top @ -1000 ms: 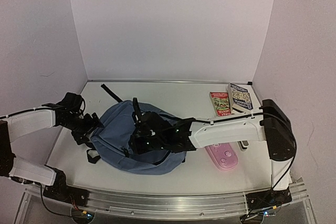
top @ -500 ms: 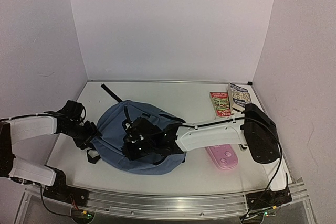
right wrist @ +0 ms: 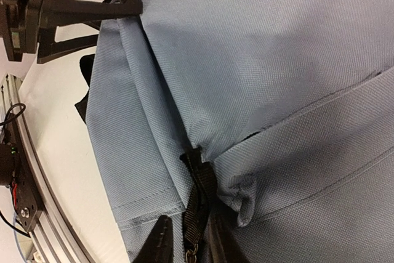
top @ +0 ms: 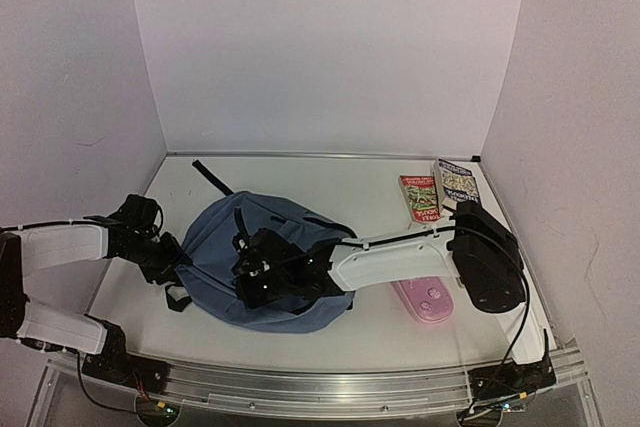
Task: Pack the student bag
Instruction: Unzip the student bag at the center of the board.
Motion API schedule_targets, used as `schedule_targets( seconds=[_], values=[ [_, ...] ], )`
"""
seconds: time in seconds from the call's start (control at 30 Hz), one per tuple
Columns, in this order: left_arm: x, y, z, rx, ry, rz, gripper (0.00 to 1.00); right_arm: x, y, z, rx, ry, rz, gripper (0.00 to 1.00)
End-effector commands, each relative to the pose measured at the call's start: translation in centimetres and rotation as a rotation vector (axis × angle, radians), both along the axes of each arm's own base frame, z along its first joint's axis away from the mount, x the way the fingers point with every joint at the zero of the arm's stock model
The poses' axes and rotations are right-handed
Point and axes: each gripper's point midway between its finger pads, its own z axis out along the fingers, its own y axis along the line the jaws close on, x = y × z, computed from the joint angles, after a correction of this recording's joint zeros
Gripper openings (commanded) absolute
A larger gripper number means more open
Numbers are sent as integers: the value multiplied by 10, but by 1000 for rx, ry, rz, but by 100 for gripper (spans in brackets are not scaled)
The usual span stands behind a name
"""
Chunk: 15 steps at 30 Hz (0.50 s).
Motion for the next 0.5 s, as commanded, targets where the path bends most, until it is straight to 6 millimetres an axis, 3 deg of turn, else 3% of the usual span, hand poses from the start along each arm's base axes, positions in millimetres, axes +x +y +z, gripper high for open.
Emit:
schedule_targets(
  seconds=[0.0,0.27,0.47],
  values=[
    [2,-1,5,-3,-28,-3,45,8,10,9,34,-17,-17,16],
    [4,-1,7,3,-30,-6,40,12,11,4,30,-16,-25,10],
    [3,-1,7,2,-29,-8,40,14,10,0,24,-14,-32,10]
  ],
)
